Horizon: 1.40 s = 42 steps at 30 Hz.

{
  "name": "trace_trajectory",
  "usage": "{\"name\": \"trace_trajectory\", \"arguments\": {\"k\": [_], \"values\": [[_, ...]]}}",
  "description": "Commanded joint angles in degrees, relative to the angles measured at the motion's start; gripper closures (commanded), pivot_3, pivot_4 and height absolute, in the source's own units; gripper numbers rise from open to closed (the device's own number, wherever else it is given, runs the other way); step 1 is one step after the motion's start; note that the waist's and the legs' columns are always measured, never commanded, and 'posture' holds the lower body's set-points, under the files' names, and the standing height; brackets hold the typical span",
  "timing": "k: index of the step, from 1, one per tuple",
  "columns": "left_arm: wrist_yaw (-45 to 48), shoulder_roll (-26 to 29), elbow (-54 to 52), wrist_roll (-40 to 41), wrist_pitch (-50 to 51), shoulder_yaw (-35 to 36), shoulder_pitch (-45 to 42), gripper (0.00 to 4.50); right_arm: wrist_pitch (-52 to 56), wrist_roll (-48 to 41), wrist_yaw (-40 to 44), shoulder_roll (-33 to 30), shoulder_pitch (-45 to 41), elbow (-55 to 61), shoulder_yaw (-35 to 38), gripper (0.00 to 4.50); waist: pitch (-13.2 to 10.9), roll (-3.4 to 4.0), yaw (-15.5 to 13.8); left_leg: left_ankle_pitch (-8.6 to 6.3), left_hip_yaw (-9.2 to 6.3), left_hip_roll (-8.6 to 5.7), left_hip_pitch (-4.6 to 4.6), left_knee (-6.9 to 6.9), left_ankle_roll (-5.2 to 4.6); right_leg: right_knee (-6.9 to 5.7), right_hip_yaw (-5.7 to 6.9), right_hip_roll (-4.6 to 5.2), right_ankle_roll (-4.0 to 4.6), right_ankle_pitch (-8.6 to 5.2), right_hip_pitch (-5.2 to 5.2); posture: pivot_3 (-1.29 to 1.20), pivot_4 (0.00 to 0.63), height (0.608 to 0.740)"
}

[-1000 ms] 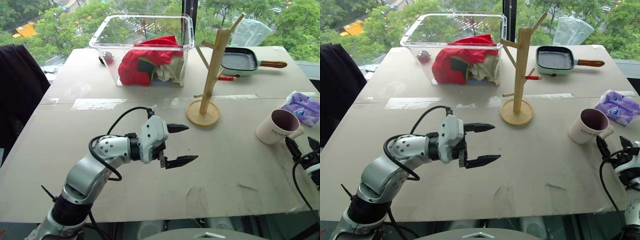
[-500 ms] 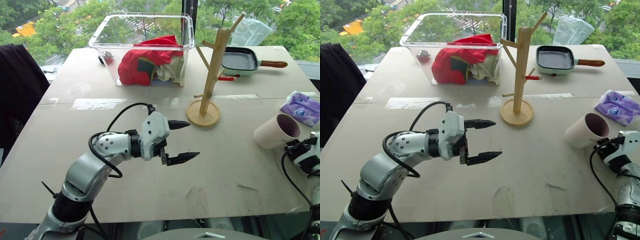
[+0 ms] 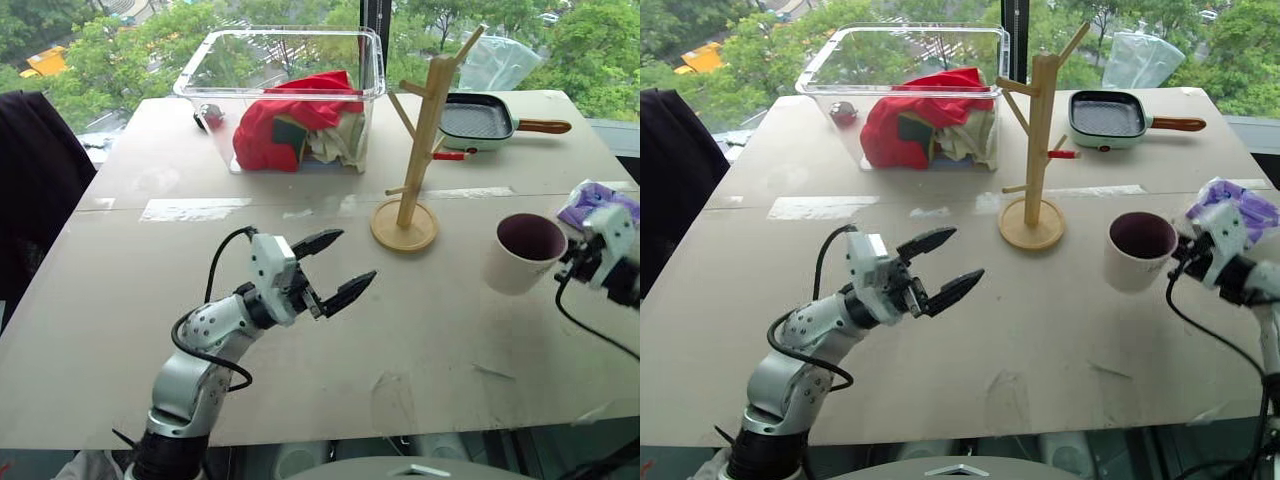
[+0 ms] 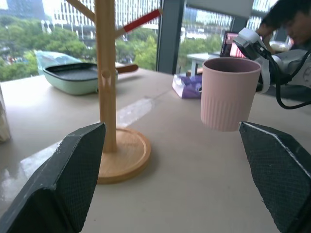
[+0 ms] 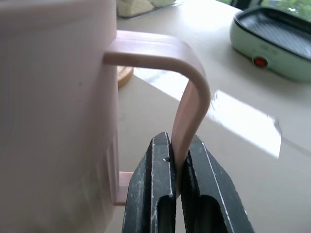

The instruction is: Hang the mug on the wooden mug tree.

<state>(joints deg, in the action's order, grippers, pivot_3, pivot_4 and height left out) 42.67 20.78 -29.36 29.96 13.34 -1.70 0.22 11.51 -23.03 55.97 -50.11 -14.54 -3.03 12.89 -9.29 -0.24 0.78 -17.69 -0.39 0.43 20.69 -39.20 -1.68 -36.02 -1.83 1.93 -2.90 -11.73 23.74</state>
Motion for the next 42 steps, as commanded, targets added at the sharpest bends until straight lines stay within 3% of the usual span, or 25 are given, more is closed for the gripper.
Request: {"name": "trace_trajectory", "arguments": {"k": [1,10,20,31,34,41,42], "values": [[2.67,-1.45,-0.1,3.1,-5.13,2.0,3.53,0.0,11.11,-1.27,2.82,-5.73,-5.43,7.34,-3.47,4.45,0.0,-0.01,-0.14,0.0,-0.08,0.04,0.03,0.01,0.0,0.01,0.09,-0.01,0.03,-0.02,0.02,0.0,0.15,0.74],[7.23,-4.42,3.8,3.75,-14.0,1.86,7.53,0.0,18.22,2.6,11.53,-12.17,-24.14,6.89,-13.38,4.45,-0.08,-0.07,-0.68,-0.03,-0.08,0.01,0.22,-0.02,-0.05,0.17,0.19,0.11,0.23,-0.14,0.06,0.0,0.15,0.74],[7.28,-6.05,5.32,2.44,-17.35,0.68,7.95,0.0,20.72,8.93,12.13,-7.42,-37.06,2.07,-21.02,4.45,-0.09,-0.08,-0.14,-0.04,-0.08,0.06,0.22,0.0,-0.06,0.16,0.23,0.12,0.2,-0.12,0.1,0.0,0.15,0.74],[7.44,-6.1,6.64,1.78,-19.29,0.15,8.2,0.0,17.51,15.08,12.87,-1.76,-42.78,-1.7,-25.56,4.45,-0.1,-0.08,-0.28,-0.04,-0.13,0.08,0.31,0.01,-0.06,0.16,0.3,0.16,0.15,-0.08,0.17,0.0,0.15,0.74],[6.7,-6.53,6.62,1.56,-19.14,-0.26,7.78,0.0,15.2,17.29,12.6,-1.1,-44.02,-4.07,-26.15,3.64,-0.1,-0.07,-0.19,-0.04,-0.1,0.07,0.34,0.01,-0.06,0.16,0.29,0.19,0.15,-0.08,0.21,0.0,0.15,0.74],[5.72,-4.61,6.91,-0.74,-18.21,-0.26,9.15,0.0,21.58,14.77,11.68,-1.96,-44.41,-5.92,-21.21,0.19,-0.1,-0.07,-0.2,-0.04,-0.15,0.08,0.35,0.03,-0.06,0.16,0.32,0.19,0.15,-0.08,0.22,0.0,0.15,0.74],[5.06,-3.73,7.23,-2.1,-17.74,-0.07,9.55,0.0,23.59,13.46,12.29,-3.01,-43.55,-5.62,-19.7,0.19,-0.1,-0.07,-0.24,-0.04,-0.16,0.08,0.37,0.03,-0.06,0.16,0.33,0.2,0.16,-0.08,0.23,0.0,0.15,0.74]]}}
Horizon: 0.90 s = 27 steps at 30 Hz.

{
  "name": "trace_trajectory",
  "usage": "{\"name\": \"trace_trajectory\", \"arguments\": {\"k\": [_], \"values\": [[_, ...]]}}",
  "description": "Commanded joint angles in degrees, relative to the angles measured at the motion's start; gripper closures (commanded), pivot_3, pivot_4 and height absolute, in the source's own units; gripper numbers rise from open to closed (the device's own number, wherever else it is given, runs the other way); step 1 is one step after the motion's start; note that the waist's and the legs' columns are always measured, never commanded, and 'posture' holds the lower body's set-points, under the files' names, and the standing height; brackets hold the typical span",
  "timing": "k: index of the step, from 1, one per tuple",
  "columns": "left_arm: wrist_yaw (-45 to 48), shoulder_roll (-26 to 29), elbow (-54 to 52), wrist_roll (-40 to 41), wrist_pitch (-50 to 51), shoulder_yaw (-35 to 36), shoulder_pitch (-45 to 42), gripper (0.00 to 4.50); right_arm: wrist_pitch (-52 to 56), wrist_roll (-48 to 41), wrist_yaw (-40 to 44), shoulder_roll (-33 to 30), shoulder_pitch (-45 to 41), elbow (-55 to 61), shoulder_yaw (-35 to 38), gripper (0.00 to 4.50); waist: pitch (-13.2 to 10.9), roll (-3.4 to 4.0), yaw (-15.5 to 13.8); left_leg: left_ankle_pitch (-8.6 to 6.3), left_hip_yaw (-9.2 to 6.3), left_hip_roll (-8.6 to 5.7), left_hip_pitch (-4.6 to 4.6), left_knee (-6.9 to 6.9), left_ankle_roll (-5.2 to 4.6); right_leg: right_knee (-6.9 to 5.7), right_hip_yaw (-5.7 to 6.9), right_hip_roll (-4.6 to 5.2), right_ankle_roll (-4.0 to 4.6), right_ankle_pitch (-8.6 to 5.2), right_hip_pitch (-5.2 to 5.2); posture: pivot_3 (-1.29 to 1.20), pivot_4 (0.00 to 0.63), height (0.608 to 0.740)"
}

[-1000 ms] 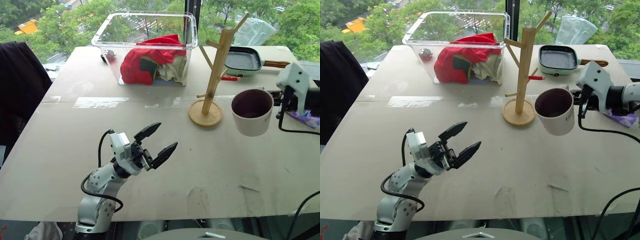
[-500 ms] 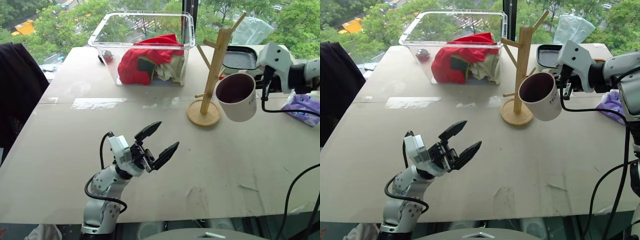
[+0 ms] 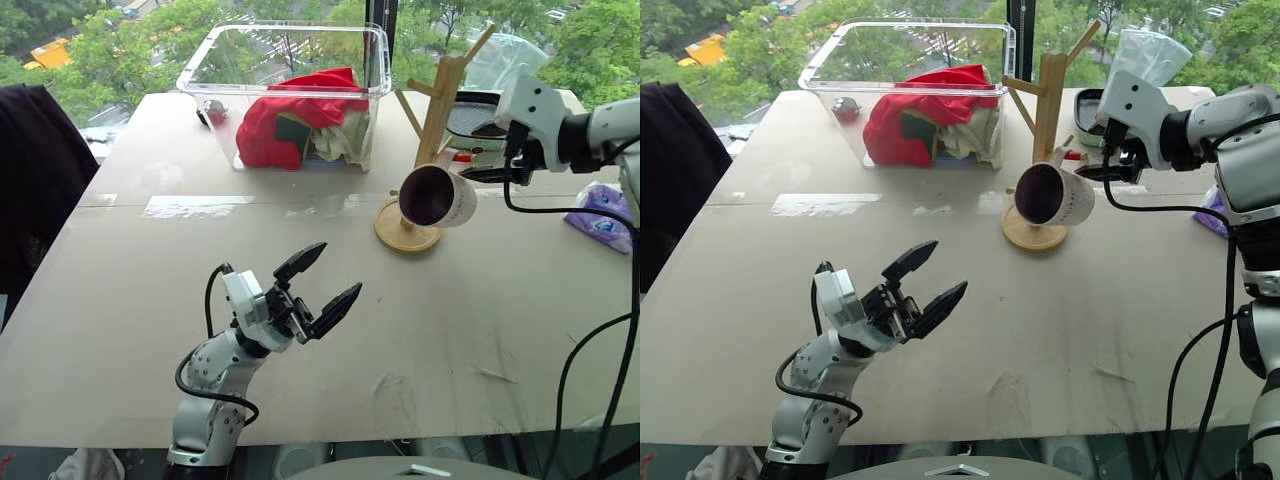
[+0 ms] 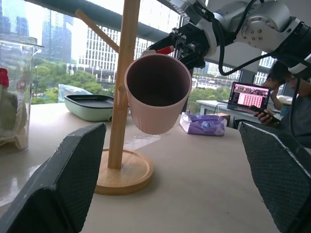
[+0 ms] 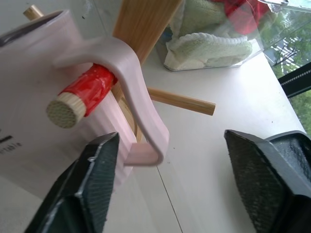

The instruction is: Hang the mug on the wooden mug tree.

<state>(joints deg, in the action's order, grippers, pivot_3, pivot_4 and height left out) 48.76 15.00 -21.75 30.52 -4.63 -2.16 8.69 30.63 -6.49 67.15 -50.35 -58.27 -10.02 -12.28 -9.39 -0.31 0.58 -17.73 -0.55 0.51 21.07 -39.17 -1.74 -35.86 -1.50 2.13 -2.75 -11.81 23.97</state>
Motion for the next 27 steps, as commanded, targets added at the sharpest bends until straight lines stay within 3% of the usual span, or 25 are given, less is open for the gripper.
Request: {"name": "trace_trajectory", "arguments": {"k": [1,4,7,12,16,21,27], "values": [[-1.79,2.75,-0.27,-3.45,0.85,0.6,1.48,0.0,6.44,-4.69,1.67,-3.78,1.25,1.84,7.2,0.19,0.0,0.0,-0.22,0.0,-0.02,0.0,0.02,0.01,0.0,0.0,0.01,0.01,0.0,0.0,0.02,0.0,0.15,0.74],[-3.49,4.62,-0.7,-4.46,2.83,0.9,2.45,0.0,12.21,-10.43,3.11,-6.11,5.34,4.69,12.74,0.19,0.0,0.0,-0.69,-0.02,-0.1,-0.03,0.18,0.0,-0.04,0.04,0.13,0.1,0.02,-0.01,0.1,0.0,0.15,0.74],[-4.79,6.99,-1.19,-5.0,6.21,1.34,3.68,0.0,10.63,-15.38,4.85,-7.63,19.33,9.82,21.54,0.19,0.04,-0.05,-1.1,-0.05,-0.1,-0.03,0.26,0.02,-0.08,0.05,0.14,0.12,-0.04,0.02,0.16,0.0,0.15,0.74],[-7.08,11.0,-0.64,-10.09,8.88,1.05,5.92,0.0,0.6,-18.71,-1.9,2.72,42.77,16.62,33.71,0.19,0.02,0.04,-1.3,-0.07,-0.12,-0.01,0.29,0.04,-0.09,0.04,0.21,0.07,-0.16,0.08,0.16,0.0,0.15,0.74],[-9.53,10.91,1.36,-12.44,9.89,1.49,5.26,0.0,-8.38,-20.35,-6.37,14.59,57.86,21.13,36.25,0.19,0.1,0.04,-1.26,-0.06,0.07,-0.03,0.21,0.0,-0.1,-0.04,-0.04,-0.03,-0.18,0.08,0.19,0.0,0.15,0.74],[-10.01,11.32,0.77,-12.69,11.93,1.08,6.91,0.0,-23.26,-20.21,-9.95,27.21,68.87,22.47,36.99,0.19,0.03,0.15,-0.62,-0.06,0.13,0.11,-0.28,-0.01,-0.09,-0.08,-0.11,-0.2,0.01,-0.08,-0.18,0.0,0.15,0.74],[-9.3,12.03,-1.13,-11.98,13.5,0.68,7.28,0.0,-33.82,-15.0,-12.9,29.31,72.7,17.37,34.42,0.19,0.08,0.07,0.22,-0.06,0.23,0.09,-0.41,-0.05,-0.09,-0.1,-0.22,-0.16,-0.17,-0.18,-0.24,0.0,0.15,0.74]]}}
